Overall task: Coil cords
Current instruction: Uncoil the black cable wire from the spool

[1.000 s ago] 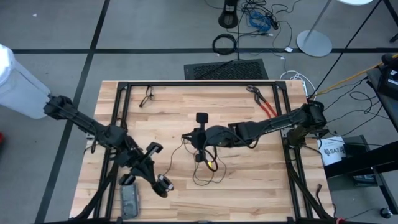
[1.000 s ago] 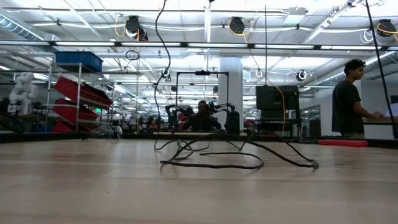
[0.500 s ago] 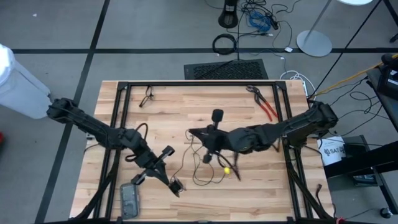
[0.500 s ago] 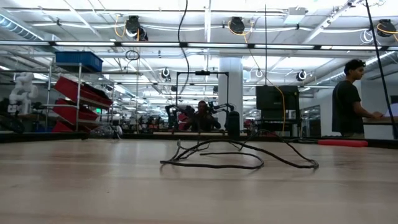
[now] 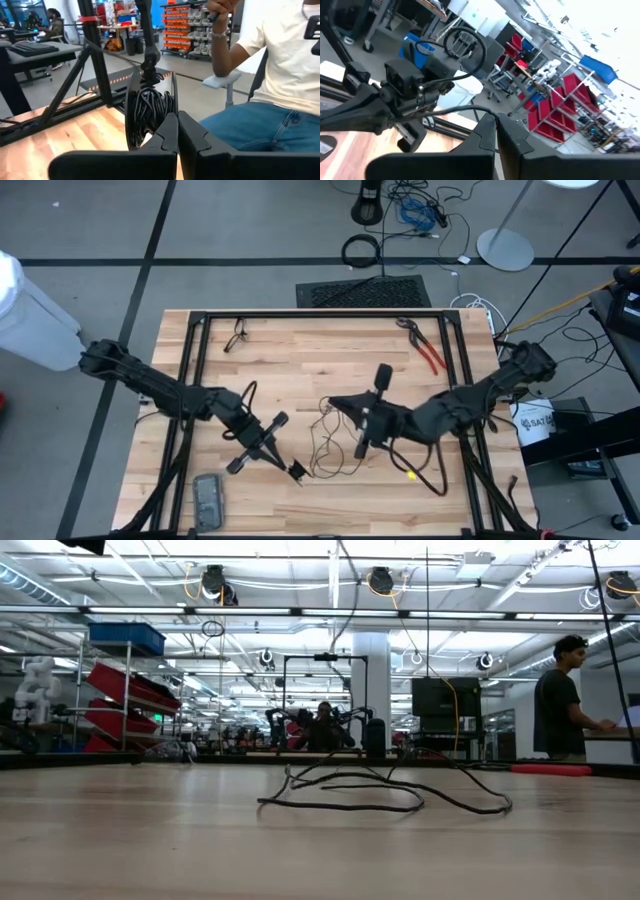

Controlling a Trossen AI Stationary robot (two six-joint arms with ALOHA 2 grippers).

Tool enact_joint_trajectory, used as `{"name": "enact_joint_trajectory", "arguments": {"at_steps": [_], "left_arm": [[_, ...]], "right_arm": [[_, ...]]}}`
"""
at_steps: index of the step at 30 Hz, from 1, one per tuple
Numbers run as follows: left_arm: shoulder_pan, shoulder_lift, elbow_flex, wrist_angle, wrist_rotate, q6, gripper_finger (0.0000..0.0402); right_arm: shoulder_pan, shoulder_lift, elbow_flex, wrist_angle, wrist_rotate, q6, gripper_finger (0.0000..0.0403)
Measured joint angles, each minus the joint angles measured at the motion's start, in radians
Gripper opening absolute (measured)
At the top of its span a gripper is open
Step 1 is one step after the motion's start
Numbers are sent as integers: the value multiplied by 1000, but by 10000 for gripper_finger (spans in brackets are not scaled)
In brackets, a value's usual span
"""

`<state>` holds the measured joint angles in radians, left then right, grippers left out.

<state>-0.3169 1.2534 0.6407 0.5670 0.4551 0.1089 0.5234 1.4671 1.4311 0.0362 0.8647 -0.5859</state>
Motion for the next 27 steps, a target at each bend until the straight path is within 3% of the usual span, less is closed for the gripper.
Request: {"name": "enact_joint_trajectory", "arguments": {"at_steps": [6, 11, 20, 23, 27], "left_arm": [[5, -67, 0, -4, -15, 1, 0], [0, -192, 0, 3, -37, 1, 0], [-53, -481, 0, -1, -64, 8, 0], [-65, -573, 1, -22, -85, 44, 0], [-68, -652, 1, -84, -121, 91, 0]], "right_arm": [[62, -4, 0, -1, 107, -55, 0], [91, -4, 0, -2, 129, -65, 0], [85, -4, 0, -162, 128, 100, 0], [67, -4, 0, -269, 97, 199, 0], [19, -4, 0, -409, -94, 354, 0]]}}
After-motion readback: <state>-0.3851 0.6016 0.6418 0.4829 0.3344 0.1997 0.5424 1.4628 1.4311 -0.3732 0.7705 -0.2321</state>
